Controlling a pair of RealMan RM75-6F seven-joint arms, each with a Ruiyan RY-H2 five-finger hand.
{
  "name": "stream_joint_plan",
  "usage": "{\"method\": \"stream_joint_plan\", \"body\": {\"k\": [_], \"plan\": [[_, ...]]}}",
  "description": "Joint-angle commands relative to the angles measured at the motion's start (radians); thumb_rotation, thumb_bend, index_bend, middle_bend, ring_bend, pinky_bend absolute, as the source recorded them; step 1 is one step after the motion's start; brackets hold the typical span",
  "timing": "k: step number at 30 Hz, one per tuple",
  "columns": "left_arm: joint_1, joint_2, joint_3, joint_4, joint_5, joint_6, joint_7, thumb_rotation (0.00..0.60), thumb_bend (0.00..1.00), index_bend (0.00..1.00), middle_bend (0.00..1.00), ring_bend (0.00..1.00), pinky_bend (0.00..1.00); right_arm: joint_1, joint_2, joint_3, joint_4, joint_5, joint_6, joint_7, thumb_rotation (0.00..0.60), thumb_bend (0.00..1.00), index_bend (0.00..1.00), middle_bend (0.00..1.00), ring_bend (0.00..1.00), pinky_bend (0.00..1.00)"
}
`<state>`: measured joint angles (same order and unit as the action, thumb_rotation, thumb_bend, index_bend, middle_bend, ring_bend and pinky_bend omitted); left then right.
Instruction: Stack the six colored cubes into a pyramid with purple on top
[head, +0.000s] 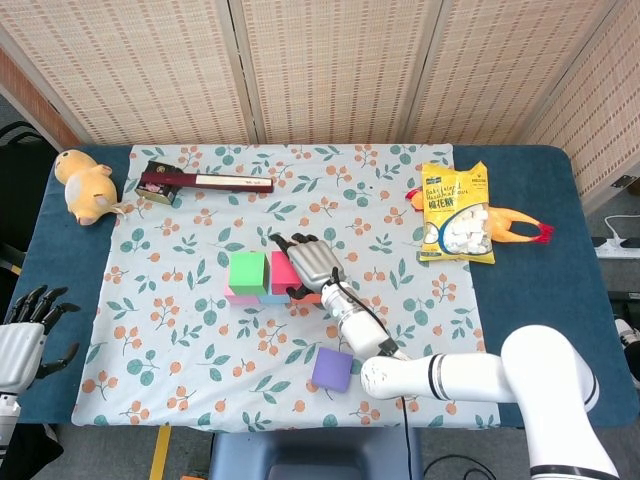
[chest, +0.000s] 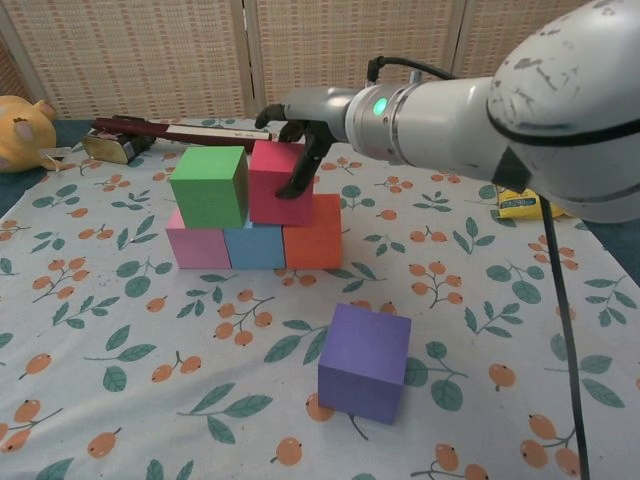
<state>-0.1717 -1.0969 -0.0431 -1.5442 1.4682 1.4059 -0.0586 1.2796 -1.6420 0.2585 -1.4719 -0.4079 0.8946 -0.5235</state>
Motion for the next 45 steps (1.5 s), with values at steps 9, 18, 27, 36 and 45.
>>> {"method": "stream_joint_plan", "body": {"k": [9,18,27,36,45], "plan": [[0.003,0.001,0.000,0.002,0.001,-0.002,-0.006,0.600,0.33,0.29,0.10,0.00,0.10,-0.001,-0.016,0.010,0.013,0.001,-0.008,-0.010,0.600,0.27,0.00,0.35,0.05,0.12],[0.004,0.001,0.001,0.002,0.002,-0.005,-0.009,0.600,0.33,0.29,0.09,0.00,0.10,-0.006,-0.023,0.015,0.021,-0.003,-0.002,-0.020,0.600,0.27,0.00,0.29,0.01,0.09],[0.005,0.000,0.001,0.005,0.000,-0.010,-0.012,0.600,0.33,0.29,0.08,0.00,0.10,-0.011,-0.029,0.023,0.021,-0.010,0.002,-0.024,0.600,0.27,0.00,0.22,0.00,0.07],[0.007,0.001,0.003,0.007,0.002,-0.012,-0.014,0.600,0.33,0.29,0.08,0.00,0.10,-0.015,-0.033,0.028,0.016,-0.012,0.002,-0.028,0.600,0.24,0.00,0.17,0.00,0.05],[0.012,0.001,0.004,0.012,0.000,-0.011,-0.027,0.600,0.33,0.29,0.07,0.00,0.10,-0.045,0.032,0.043,-0.052,-0.036,0.005,-0.002,0.600,0.16,0.00,0.15,0.00,0.05]]}}
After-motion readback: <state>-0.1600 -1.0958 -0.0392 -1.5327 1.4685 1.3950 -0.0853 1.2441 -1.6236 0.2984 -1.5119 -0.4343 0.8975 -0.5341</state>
